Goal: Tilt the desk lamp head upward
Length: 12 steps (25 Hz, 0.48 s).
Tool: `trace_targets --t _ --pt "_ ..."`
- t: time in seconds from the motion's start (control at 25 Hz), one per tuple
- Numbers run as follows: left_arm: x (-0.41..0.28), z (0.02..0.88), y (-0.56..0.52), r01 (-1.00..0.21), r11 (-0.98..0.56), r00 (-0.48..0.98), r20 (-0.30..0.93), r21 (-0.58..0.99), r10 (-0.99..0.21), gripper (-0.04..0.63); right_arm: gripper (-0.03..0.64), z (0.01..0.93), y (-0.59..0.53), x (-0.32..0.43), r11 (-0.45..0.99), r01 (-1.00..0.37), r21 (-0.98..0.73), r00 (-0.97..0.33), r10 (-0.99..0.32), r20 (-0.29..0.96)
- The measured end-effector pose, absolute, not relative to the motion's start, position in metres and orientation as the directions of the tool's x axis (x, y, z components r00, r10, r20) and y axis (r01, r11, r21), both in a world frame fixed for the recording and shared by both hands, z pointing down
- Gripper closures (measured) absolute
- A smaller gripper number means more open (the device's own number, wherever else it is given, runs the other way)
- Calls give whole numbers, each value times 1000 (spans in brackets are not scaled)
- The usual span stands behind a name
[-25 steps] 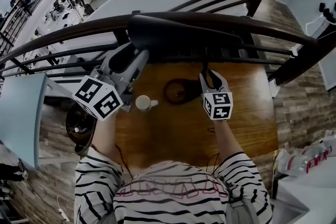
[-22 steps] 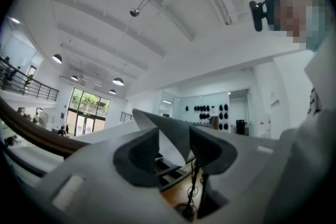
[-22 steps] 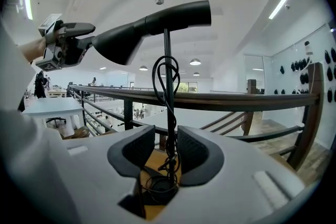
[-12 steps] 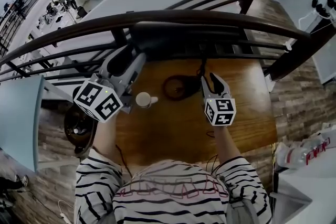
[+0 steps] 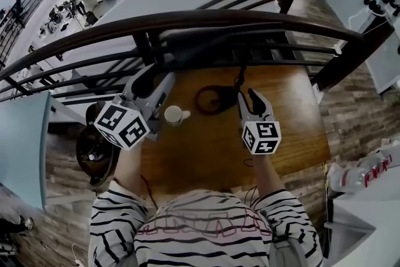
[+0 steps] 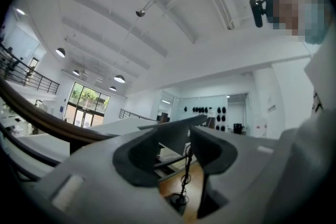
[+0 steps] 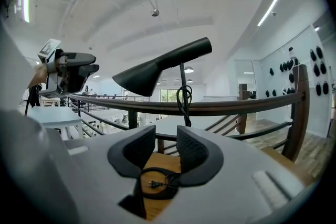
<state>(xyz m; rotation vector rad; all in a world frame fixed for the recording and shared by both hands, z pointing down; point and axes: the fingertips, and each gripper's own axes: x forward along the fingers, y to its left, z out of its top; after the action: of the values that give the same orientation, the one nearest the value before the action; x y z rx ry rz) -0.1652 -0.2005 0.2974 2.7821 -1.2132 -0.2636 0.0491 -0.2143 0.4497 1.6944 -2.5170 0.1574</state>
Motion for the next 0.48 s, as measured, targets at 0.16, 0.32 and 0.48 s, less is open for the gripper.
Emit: trace_targets --t 0.16,0.32,0.48 --pt "-169 305 -192 -712 -683 676 -107 160 -729 410 491 446 -200 44 365 -931 -29 -365 -921 138" --pt "-174 317 -181 -703 -691 687 -91 165 -721 412 499 443 -185 34 355 -934 -29 -356 -925 132" --pt "-179 332 -168 -699 -696 697 -64 162 -715 428 509 439 -167 23 345 -938 -37 -347 -931 117"
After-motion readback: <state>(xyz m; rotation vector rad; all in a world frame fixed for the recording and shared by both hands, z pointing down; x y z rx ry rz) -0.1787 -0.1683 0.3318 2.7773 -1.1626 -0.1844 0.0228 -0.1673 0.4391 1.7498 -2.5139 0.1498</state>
